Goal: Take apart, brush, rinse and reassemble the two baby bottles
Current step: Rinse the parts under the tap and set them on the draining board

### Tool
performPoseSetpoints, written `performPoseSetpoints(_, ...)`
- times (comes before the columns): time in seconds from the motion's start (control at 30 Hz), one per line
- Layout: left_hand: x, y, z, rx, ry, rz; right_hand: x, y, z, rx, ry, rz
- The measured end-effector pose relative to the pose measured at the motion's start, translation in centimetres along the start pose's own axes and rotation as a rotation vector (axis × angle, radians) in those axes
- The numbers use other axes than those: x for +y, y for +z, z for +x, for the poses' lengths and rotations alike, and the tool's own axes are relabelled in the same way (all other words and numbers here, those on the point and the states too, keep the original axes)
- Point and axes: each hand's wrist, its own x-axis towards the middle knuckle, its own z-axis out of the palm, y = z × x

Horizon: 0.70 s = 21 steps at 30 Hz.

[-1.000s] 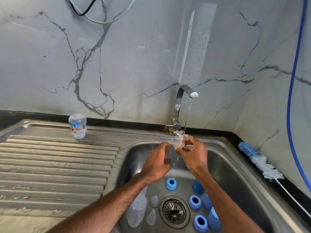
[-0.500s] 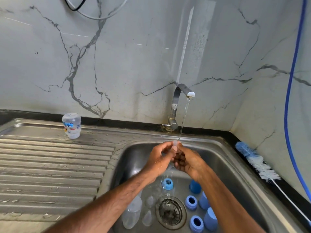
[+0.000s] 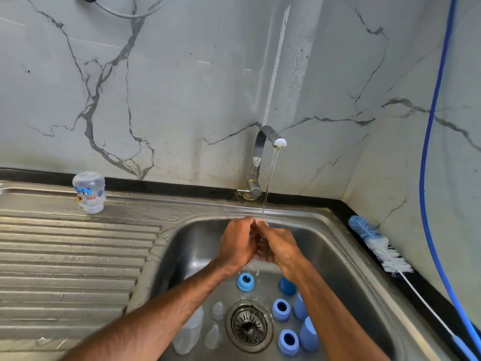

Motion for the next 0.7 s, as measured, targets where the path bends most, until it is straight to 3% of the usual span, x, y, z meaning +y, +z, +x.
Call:
performPoseSetpoints(0.1,0.0,-0.2,0.3,-0.019,0.038,0.024,-0.1,-0.4,0.4,0.055,-0.052,0.010)
performPoseSetpoints(0.3,0.5,0.3,0.4,0.038,0.088,-0.123,-0.1,-1.3,1.0,0.038,0.159,0.318)
performPoseSetpoints(0.47,0.4,-0.4,0.9,0.061,0.135,-0.095,-0.2,-1.2,1.0,-0.091,0.173,0.428)
performPoseSetpoints(0.7,-0.8,-0.5,0.6,0.014,-0.026,0.026,-0.5,-0.5,-0.2,-0.112,-0.076,-0.001)
